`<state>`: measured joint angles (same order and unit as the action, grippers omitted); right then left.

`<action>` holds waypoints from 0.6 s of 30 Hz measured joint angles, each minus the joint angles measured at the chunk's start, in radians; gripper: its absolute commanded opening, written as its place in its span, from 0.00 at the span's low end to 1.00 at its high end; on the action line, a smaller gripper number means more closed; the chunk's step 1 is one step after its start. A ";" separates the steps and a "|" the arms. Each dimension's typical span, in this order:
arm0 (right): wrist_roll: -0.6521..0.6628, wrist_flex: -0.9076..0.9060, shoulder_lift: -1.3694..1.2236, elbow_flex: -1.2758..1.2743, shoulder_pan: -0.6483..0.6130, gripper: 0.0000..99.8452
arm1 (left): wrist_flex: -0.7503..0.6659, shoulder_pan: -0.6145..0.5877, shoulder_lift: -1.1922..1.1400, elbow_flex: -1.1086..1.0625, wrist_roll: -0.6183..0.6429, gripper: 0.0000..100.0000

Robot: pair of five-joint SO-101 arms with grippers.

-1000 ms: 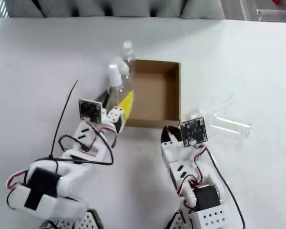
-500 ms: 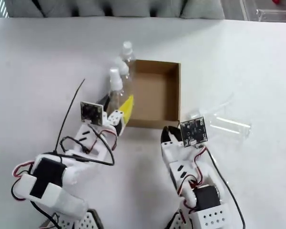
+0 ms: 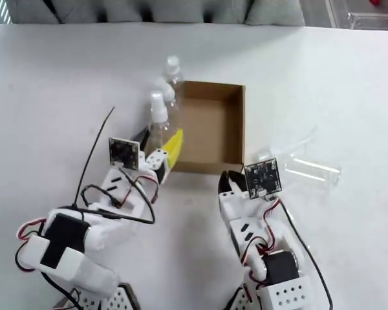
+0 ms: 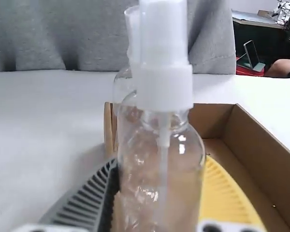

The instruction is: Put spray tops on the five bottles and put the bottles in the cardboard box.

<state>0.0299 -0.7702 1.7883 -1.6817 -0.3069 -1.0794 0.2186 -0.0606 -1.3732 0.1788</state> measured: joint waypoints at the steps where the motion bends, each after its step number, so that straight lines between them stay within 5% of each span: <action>1: 0.000 0.000 0.000 0.000 0.000 0.01 | 0.000 0.000 0.000 0.000 0.000 0.20; 18: 0.000 0.000 0.000 0.000 0.000 0.01 | 0.057 0.000 0.000 0.000 0.003 0.34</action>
<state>0.0299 -0.7702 1.7883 -1.6817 -0.3069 -1.0226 0.2186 -0.0606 -1.3732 0.1818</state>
